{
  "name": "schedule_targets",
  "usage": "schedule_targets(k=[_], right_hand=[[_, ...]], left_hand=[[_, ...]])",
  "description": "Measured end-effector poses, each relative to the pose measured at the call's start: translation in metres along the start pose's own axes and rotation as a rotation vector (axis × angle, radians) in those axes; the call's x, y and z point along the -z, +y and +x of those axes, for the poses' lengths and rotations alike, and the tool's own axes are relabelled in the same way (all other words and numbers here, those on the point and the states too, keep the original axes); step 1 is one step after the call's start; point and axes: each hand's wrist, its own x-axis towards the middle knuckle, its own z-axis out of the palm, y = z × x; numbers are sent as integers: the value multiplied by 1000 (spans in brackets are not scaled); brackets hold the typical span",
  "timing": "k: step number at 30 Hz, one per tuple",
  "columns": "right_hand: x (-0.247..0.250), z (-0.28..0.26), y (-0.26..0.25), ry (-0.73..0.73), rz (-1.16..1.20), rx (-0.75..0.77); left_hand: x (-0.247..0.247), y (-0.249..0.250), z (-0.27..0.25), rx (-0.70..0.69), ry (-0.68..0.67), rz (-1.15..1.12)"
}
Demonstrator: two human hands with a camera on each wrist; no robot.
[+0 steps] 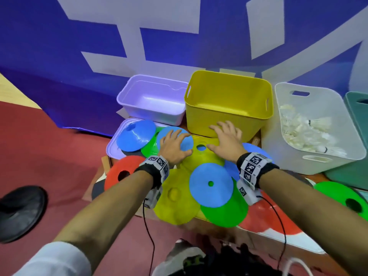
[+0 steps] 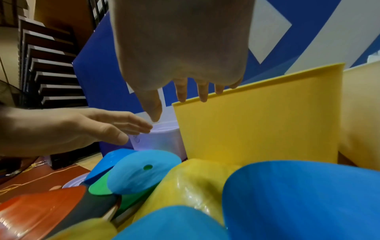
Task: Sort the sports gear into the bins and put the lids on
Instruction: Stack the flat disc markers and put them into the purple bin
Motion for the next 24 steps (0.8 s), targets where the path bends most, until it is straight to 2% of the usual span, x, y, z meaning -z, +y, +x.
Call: schedule_targets(k=[9, 16, 24], right_hand=[[-35, -6, -2, -250, -113, -81], [-47, -3, -3, -320, -118, -138], [-53, -1, -3, -340, -99, -177]], left_hand=[[-14, -41, 10, 80, -189, 214], [-21, -52, 19, 82, -308, 342], [-30, -58, 23, 71, -310, 395]])
